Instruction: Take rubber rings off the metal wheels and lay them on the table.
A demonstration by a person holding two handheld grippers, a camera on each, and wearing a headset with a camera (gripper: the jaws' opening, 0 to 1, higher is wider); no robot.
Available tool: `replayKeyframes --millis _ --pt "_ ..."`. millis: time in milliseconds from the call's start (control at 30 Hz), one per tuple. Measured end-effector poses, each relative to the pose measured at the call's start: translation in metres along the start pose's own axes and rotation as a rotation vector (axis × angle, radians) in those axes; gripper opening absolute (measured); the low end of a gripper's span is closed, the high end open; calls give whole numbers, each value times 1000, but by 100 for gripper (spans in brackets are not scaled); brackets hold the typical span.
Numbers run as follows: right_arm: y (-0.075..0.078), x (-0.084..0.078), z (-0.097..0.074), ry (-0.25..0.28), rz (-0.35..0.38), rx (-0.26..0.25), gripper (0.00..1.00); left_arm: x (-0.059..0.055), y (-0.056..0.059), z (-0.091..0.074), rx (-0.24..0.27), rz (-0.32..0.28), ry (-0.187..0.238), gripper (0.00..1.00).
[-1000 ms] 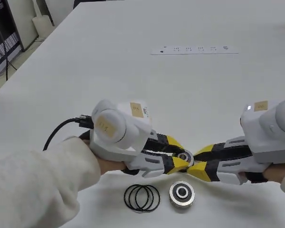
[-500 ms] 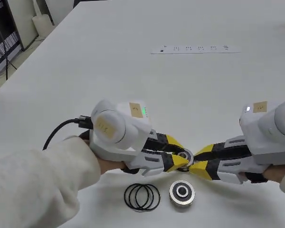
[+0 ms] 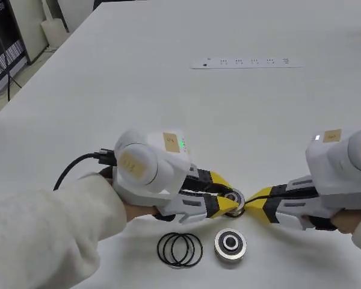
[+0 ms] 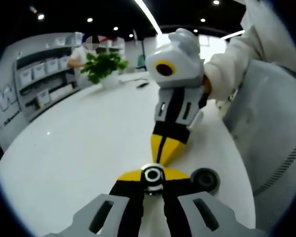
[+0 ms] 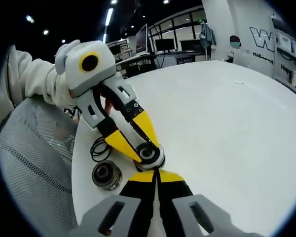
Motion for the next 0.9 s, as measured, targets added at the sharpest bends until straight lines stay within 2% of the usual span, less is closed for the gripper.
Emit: replayKeyframes --millis 100,233,400,900 --pt "3 3 -3 25 54 -3 0 1 0 0 1 6 -2 14" --pt "8 6 -7 74 179 11 0 1 0 -1 3 5 -2 14" --pt "6 6 -9 90 209 17 0 1 1 -2 6 2 -2 14" --pt "-2 12 -10 94 234 36 0 1 3 -3 -3 4 2 14"
Point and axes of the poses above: the centre of the closed fingertips' face, and the gripper's own axes: z roughly forward along the fingers, y roughly to its right, x roughly out of its top, the point moved 1 cm from there along -z, roughly backward along the fingers, and after that the axes turned 3 degrees about z, right-handed, at the moved point
